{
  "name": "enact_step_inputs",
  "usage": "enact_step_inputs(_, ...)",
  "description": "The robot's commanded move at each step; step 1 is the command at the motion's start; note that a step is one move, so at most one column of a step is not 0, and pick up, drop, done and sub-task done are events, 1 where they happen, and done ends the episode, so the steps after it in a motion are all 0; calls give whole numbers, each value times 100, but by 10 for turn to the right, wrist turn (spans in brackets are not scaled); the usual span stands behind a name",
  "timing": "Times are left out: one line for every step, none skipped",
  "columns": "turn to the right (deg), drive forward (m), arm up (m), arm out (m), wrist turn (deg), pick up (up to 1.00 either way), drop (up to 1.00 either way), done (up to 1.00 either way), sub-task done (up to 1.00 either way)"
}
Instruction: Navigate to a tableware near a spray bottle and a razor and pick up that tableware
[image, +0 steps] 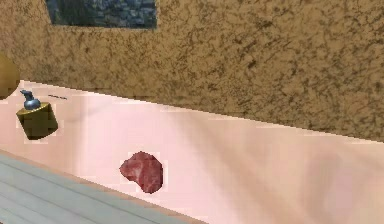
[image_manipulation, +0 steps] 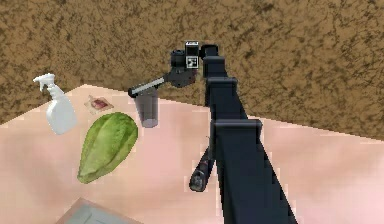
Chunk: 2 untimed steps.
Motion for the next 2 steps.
enact_step_inputs(0,0,0,0,0,100,0,0,0)
enact_step_inputs(0,0,0,0,0,0,0,100,0)
